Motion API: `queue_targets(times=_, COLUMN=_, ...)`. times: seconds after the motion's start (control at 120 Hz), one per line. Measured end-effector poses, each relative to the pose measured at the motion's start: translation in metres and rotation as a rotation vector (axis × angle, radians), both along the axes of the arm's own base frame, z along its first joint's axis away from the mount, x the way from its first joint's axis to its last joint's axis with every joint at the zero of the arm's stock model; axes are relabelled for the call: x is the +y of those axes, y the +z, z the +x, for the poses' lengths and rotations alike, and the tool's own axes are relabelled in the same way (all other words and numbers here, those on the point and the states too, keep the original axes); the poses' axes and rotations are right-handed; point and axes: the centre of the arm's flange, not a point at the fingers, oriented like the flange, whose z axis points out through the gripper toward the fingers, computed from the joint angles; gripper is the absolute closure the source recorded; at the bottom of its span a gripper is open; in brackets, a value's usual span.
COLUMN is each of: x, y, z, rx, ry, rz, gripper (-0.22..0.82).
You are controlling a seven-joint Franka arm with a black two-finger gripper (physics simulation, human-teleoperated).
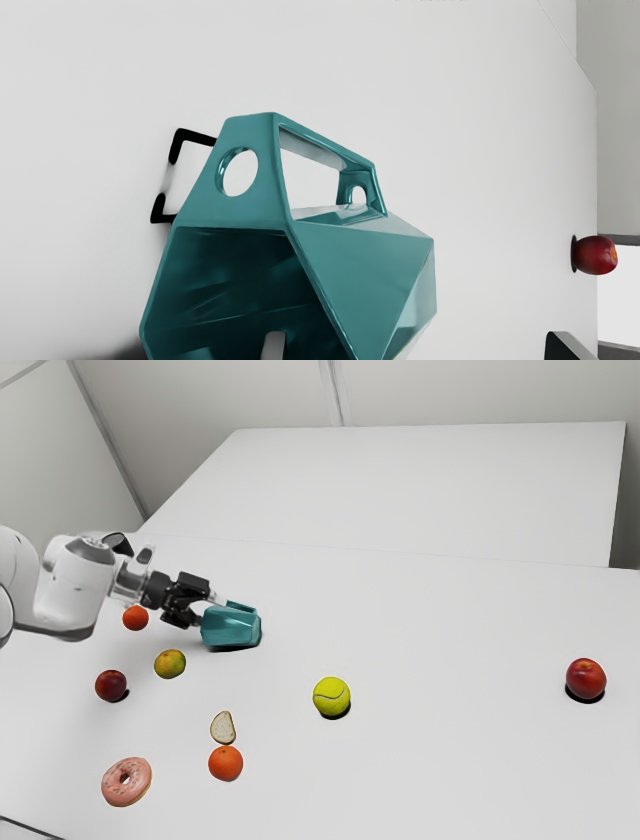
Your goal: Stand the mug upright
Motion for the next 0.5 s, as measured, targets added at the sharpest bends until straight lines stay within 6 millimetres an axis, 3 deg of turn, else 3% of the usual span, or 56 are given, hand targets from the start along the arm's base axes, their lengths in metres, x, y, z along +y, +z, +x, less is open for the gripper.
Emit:
queue_targets(times=0.158, x=-0.0040, y=-0.0066, z=-0.0031, rx=-0.050, ry=0.010, rz=-0.041, gripper=0.11)
queue_targets(times=0.383, x=-0.0062, y=-0.0049, z=-0.0015, rx=-0.115, ry=-0.009, rz=-0.045, gripper=0.51)
queue_targets(times=0.5, x=-0.0068, y=-0.0032, z=-0.0006, rx=-0.140, ry=-0.023, rz=-0.037, gripper=0.64)
